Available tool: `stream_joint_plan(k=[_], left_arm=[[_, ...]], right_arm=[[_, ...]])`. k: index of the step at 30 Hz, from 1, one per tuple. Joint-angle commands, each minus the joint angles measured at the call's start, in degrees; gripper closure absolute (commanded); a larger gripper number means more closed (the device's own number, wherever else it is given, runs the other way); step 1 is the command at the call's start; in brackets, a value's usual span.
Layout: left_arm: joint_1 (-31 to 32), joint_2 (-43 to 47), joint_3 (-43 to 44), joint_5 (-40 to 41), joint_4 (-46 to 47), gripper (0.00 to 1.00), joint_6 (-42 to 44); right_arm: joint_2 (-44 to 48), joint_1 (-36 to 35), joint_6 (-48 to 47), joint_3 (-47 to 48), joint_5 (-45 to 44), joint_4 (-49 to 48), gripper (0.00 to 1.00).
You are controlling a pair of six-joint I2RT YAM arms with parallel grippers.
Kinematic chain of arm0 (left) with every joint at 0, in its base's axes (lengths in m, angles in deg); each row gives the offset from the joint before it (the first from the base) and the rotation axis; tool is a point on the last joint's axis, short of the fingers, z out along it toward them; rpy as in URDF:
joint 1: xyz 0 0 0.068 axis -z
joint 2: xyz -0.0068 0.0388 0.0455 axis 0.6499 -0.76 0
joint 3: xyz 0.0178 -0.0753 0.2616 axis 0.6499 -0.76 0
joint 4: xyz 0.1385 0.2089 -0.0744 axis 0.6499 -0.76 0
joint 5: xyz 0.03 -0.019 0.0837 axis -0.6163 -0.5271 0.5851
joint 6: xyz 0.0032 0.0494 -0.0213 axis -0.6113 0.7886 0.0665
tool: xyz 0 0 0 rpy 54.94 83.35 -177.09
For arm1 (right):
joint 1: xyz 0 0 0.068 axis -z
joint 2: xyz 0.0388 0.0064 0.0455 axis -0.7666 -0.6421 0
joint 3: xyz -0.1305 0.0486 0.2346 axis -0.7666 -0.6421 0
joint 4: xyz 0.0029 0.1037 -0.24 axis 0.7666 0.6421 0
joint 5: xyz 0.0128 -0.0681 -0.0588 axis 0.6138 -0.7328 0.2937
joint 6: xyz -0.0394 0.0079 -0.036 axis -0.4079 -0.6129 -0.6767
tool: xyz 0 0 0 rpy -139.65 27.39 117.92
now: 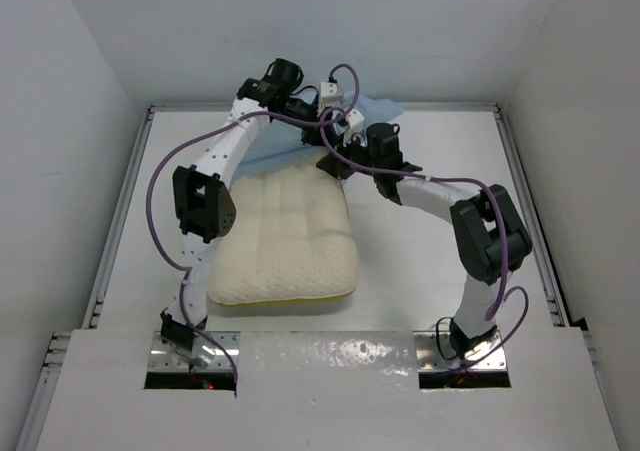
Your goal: Put the pillow into the pillowcase
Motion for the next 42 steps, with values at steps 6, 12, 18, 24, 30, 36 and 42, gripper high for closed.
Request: stream_joint_plan(k=[6,12,18,24,30,36,42], left_arm=[[1.3,6.6,-4.1,-8.74,-16.71,1.0,13.26],[-0.64,6.6,-13.95,-1.98,-10.91,1.0,8.17],[-0.64,6.78,-14.05,1.81,-6.52,1.0,3.16],[-0.64,7.04,-13.96,6.27,1.98,0.99,-4.9],[0.5,6.6,-16.33,20.86,9.21,0.67,-9.67],[2.7,0.65,-15.73,24.58,7.04,0.51,-5.75],[4.81,-1.66,-11.42,21.24,1.74,0.81,-4.22]], right_arm=[[-4.72,1.49,16.4,-1.81,-10.44,-17.35,0.44],[1.85,6.5,25.1,-13.3,-9.1,-18.93,0.22],[3.73,8.36,26.95,-15.98,-10.78,-19.91,0.37],[-9.19,8.01,37.58,-6.93,-2.79,-24.82,0.49],[-7.36,6.51,34.61,-12.08,-4.7,-20.87,0.41],[1.16,6.25,29.0,-17.1,-7.26,-13.6,0.31],[1.36,4.4,28.89,-19.05,-6.91,-11.1,0.41]])
